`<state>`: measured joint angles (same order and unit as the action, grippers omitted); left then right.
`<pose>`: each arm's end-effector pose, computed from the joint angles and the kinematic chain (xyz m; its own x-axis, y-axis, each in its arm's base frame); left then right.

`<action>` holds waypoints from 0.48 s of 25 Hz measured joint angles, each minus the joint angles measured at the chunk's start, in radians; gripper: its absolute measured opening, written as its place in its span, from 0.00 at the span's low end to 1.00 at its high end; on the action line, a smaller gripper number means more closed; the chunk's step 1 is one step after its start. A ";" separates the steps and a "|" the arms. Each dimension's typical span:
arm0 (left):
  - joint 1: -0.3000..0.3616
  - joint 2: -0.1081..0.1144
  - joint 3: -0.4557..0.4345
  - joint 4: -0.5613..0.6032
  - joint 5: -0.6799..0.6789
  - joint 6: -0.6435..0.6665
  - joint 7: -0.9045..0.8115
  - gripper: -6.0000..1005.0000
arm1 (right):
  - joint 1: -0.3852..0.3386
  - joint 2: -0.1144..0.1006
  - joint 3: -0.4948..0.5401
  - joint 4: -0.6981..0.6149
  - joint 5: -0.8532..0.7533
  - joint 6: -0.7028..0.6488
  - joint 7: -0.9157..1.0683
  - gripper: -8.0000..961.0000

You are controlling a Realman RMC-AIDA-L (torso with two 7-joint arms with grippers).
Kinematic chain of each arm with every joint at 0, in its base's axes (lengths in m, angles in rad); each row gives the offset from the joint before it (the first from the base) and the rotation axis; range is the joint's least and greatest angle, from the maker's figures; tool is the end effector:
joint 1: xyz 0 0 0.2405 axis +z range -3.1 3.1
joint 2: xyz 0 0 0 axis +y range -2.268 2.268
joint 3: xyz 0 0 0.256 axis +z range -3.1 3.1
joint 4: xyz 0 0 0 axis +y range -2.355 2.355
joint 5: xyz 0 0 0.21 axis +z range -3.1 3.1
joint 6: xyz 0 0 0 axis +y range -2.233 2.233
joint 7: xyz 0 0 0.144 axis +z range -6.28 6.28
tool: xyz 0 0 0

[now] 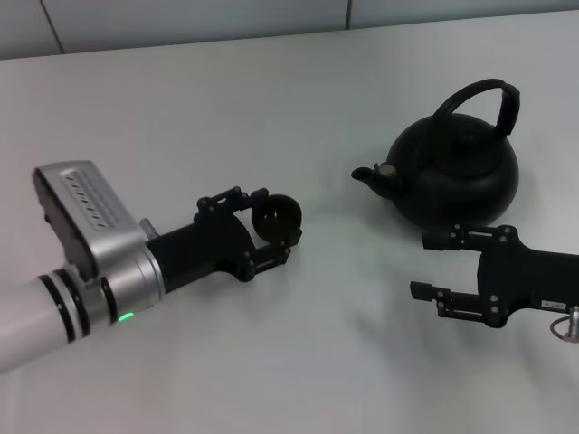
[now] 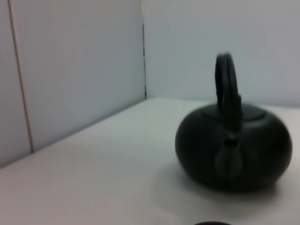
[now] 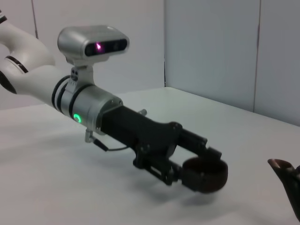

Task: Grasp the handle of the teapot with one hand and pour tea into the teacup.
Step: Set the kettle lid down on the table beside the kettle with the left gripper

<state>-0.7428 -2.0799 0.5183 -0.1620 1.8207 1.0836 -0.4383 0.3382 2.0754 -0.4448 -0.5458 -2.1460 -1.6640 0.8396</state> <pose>-0.2449 0.3193 -0.1261 0.8808 0.0895 0.4649 0.2903 -0.8779 -0.3808 0.3335 0.2485 -0.0014 0.8679 -0.1316 -0.4790 -0.3138 -0.8928 -0.3232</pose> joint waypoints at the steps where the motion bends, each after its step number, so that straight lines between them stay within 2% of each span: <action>1: 0.000 0.000 0.000 0.000 0.000 0.000 0.000 0.74 | 0.000 0.000 0.000 0.000 0.000 0.000 0.000 0.69; 12: -0.004 0.000 -0.036 -0.041 0.000 -0.054 0.059 0.76 | 0.006 0.000 -0.001 0.000 0.000 0.002 -0.001 0.69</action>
<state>-0.7470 -2.0799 0.4827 -0.2032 1.8207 1.0295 -0.3789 0.3441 2.0754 -0.4455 -0.5460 -2.1460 -1.6616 0.8384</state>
